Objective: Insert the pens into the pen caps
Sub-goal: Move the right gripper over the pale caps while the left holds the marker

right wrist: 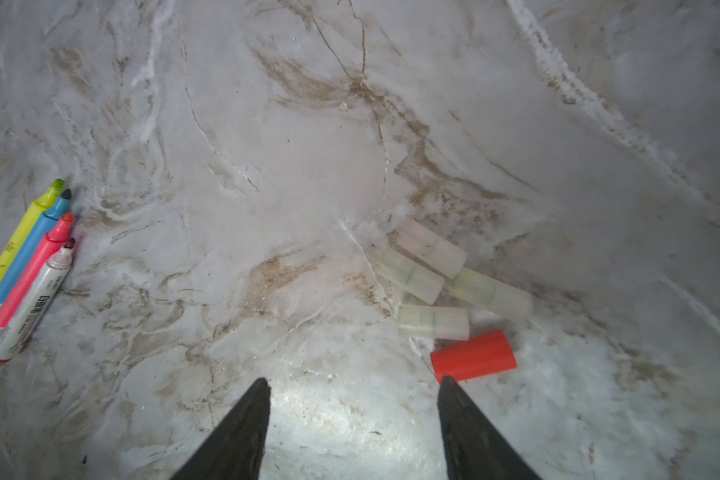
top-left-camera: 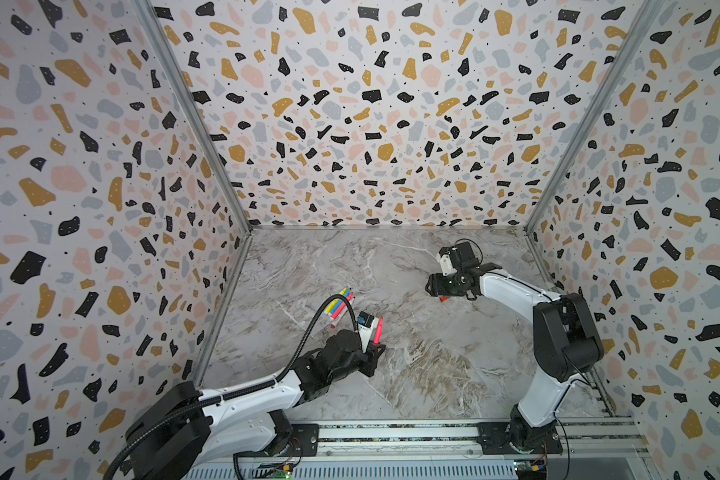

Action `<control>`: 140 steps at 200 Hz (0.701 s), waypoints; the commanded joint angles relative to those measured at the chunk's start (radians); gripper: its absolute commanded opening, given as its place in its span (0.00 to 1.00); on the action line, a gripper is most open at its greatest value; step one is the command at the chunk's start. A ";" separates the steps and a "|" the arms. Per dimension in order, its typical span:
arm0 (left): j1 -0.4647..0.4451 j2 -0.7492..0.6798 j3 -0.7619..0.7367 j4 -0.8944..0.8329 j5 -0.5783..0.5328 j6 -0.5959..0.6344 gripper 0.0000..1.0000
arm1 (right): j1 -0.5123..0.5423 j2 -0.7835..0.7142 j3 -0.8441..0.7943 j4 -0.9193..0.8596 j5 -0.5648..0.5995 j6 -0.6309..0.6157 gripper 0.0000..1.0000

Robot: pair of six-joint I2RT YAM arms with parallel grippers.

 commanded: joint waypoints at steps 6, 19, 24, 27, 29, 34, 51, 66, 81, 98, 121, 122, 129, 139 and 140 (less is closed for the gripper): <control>0.003 -0.022 -0.015 0.022 -0.021 -0.010 0.00 | -0.010 0.047 0.091 -0.035 0.005 -0.031 0.65; 0.002 -0.026 -0.019 0.025 -0.024 -0.013 0.00 | -0.015 0.082 0.121 -0.038 0.009 -0.030 0.65; 0.002 -0.028 -0.022 0.026 -0.024 -0.014 0.00 | -0.016 0.095 0.136 -0.044 0.011 -0.030 0.65; 0.003 -0.029 -0.022 0.026 -0.024 -0.014 0.00 | -0.016 0.101 0.143 -0.046 0.015 -0.030 0.65; 0.003 -0.030 -0.023 0.027 -0.024 -0.016 0.00 | -0.017 0.108 0.148 -0.050 0.019 -0.030 0.65; 0.003 -0.031 -0.024 0.026 -0.024 -0.015 0.00 | -0.017 0.121 0.164 -0.056 0.024 -0.030 0.65; 0.003 -0.036 -0.028 0.023 -0.027 -0.019 0.00 | -0.017 0.157 0.209 -0.077 0.046 -0.031 0.65; 0.002 -0.044 -0.031 0.019 -0.030 -0.019 0.00 | -0.020 0.180 0.231 -0.084 0.063 -0.027 0.65; 0.002 -0.055 -0.033 0.012 -0.036 -0.021 0.00 | -0.022 0.198 0.246 -0.092 0.076 -0.020 0.66; 0.002 -0.065 -0.039 0.011 -0.042 -0.022 0.00 | -0.025 0.216 0.254 -0.095 0.084 -0.015 0.67; 0.003 -0.070 -0.041 0.008 -0.044 -0.025 0.00 | -0.030 0.238 0.259 -0.097 0.083 -0.012 0.67; 0.002 -0.069 -0.042 0.008 -0.044 -0.025 0.00 | -0.030 0.238 0.259 -0.097 0.083 -0.013 0.67; 0.002 -0.070 -0.041 0.008 -0.044 -0.025 0.00 | -0.030 0.242 0.256 -0.094 0.076 -0.014 0.67; 0.003 -0.072 -0.042 0.006 -0.046 -0.025 0.00 | -0.030 0.247 0.255 -0.088 0.069 -0.013 0.67; 0.003 -0.072 -0.042 0.006 -0.046 -0.025 0.00 | -0.030 0.247 0.255 -0.088 0.069 -0.013 0.67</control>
